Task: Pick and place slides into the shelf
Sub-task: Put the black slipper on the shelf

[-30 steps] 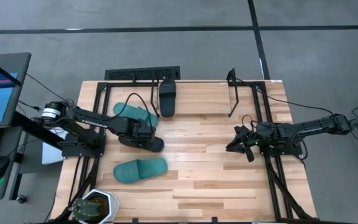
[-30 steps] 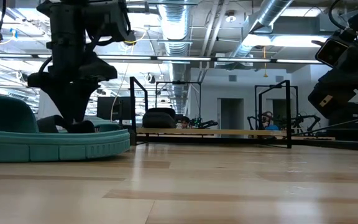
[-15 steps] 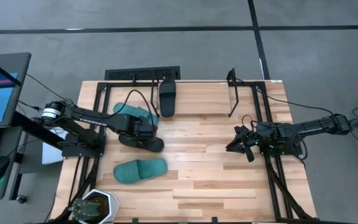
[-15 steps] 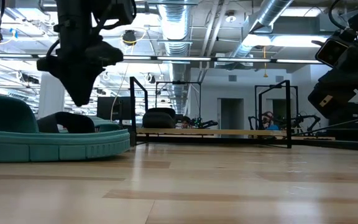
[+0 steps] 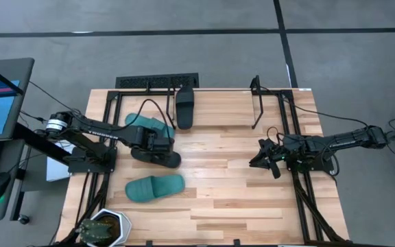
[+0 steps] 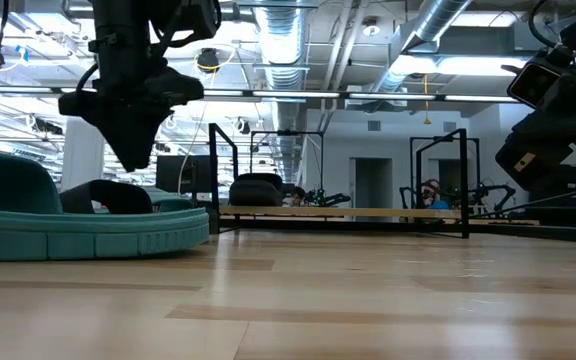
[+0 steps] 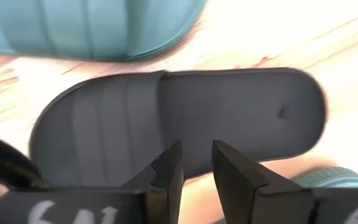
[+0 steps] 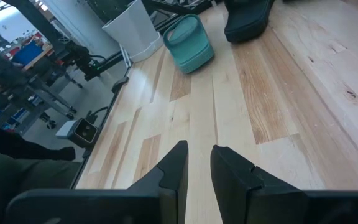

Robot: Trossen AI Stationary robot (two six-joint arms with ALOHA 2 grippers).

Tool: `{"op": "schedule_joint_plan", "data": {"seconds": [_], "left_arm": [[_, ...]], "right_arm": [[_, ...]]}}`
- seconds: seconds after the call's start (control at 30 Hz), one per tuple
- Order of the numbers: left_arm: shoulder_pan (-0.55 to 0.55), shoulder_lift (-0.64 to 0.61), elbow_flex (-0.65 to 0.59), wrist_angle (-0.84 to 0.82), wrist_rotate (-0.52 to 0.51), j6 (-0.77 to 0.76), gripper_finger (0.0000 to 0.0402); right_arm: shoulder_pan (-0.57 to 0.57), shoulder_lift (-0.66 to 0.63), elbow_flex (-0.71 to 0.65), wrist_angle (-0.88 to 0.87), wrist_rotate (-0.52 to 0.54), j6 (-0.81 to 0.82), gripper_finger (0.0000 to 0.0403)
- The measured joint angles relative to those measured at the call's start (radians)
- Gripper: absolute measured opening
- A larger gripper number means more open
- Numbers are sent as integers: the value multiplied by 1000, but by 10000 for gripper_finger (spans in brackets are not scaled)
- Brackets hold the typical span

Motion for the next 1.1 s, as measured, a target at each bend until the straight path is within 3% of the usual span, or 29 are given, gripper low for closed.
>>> {"op": "schedule_joint_plan", "data": {"seconds": [0.23, 1.1], "left_arm": [[0, 0, 0, 74, 18, 11, 78], [3, 0, 0, 78, 17, 32, 78]], "right_arm": [[0, 0, 0, 0, 0, 0, 59], [0, 0, 0, 0, 0, 0, 59]]}}
